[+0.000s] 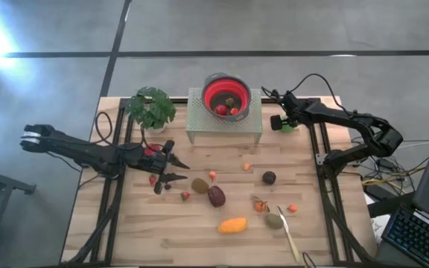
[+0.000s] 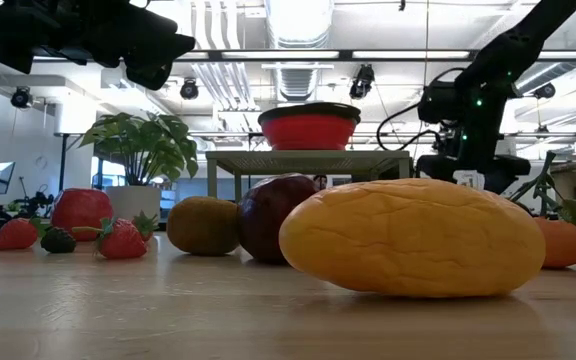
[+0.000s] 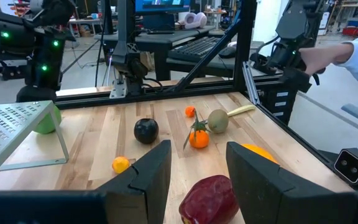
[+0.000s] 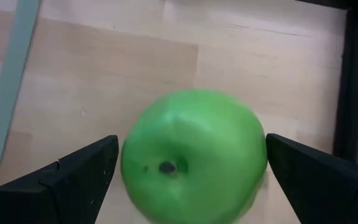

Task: Pick & Place Fruit
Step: Put the apple into the red strainer bowl on the shelf

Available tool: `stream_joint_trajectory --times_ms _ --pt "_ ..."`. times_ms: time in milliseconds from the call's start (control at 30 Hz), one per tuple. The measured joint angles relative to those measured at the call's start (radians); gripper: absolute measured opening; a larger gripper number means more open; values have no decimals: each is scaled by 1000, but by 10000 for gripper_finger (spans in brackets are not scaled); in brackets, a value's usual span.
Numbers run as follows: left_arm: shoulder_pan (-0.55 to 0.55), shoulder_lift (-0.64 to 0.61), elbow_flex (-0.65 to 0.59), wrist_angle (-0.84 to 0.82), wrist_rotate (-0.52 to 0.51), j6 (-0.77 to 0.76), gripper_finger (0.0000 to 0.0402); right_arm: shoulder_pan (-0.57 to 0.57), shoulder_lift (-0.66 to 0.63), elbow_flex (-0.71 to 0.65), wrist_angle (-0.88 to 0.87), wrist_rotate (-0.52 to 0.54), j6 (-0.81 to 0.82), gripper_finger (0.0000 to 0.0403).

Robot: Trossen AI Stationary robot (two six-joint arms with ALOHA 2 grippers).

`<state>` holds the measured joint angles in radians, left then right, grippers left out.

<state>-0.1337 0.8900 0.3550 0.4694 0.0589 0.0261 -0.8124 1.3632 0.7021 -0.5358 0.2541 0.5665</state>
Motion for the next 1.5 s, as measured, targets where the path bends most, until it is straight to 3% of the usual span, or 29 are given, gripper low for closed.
stream_joint_trajectory --times_ms 1000,1333,1500 --pt "0 0 0 0 0 0 161 0 0 -84 57 34 20 399" --pt "0 0 0 0 0 0 161 0 0 -84 56 33 41 353" --pt "0 0 0 0 0 0 161 0 -1 -71 23 10 10 348"
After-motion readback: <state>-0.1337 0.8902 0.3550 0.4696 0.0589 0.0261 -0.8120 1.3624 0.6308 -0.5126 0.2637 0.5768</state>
